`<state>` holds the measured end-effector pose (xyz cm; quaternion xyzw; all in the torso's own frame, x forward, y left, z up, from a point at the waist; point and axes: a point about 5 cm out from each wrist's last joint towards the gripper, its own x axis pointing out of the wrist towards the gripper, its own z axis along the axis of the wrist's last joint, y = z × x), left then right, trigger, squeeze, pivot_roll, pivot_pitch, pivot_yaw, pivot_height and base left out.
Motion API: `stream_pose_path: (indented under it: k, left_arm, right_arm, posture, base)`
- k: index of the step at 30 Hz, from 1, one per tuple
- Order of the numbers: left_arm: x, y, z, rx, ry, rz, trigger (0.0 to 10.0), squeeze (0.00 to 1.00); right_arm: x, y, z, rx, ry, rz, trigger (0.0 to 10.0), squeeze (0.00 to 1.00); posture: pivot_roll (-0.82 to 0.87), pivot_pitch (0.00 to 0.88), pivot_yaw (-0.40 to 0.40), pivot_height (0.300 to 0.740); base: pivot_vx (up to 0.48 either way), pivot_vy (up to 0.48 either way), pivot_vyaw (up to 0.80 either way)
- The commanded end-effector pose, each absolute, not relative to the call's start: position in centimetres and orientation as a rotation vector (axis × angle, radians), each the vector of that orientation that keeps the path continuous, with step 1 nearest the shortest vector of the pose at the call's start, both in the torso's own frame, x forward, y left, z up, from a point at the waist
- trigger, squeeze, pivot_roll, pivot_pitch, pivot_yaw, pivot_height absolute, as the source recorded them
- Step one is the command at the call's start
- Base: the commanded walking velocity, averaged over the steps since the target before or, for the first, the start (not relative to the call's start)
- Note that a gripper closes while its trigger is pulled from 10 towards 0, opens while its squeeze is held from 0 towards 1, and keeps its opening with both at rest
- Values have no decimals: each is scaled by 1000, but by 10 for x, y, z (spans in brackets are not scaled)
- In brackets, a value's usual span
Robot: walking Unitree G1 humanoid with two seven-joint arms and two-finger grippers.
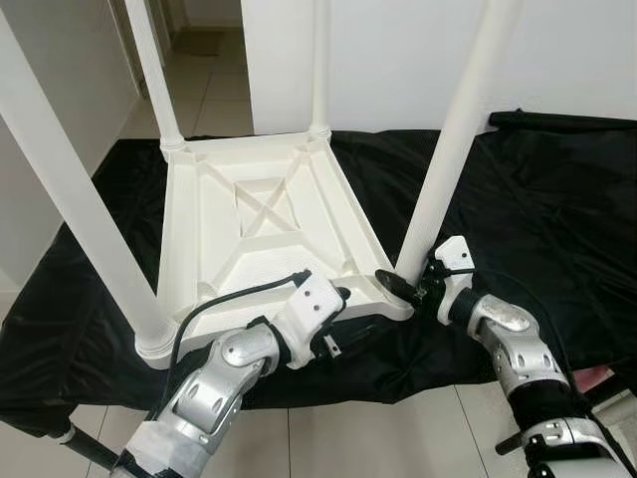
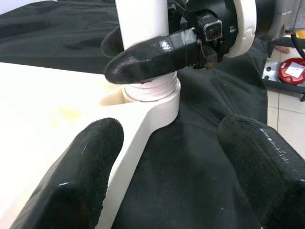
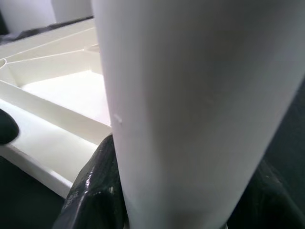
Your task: Building children table
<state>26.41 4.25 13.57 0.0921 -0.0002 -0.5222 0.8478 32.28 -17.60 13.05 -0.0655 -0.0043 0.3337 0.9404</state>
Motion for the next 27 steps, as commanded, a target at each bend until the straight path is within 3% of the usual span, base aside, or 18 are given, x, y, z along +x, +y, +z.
stream_pose_path:
  k: [1, 8, 11, 18, 27]
  left_arm:
    - [265, 44, 136, 197, 1, -1092, 10000, 0]
    - [267, 44, 139, 180, -7, -1083, 10000, 0]
    - [268, 44, 140, 177, -9, -1082, 10000, 0]
    - [268, 46, 139, 174, -4, -1082, 10000, 0]
    - [269, 48, 140, 181, -5, -1076, 10000, 0]
  right_arm:
    - [320, -172, 128, -102, -1, 632, 10000, 0]
    - [312, -160, 132, 30, -62, 481, 10000, 0]
    - [309, -158, 132, 34, -72, 428, 10000, 0]
    - [299, -150, 124, 6, -48, 107, 10000, 0]
    - [293, -145, 117, 30, -8, -20, 10000, 0]
  posture:
    - [-25, 6, 11, 740]
    - [-29, 9, 14, 740]
    - [-29, 9, 14, 740]
    - [-32, 7, 17, 740]
    - [-32, 7, 17, 740]
  base:
    - [0, 0, 0]
    - [0, 0, 0]
    - [0, 0, 0]
    - [0, 0, 0]
    - [0, 0, 0]
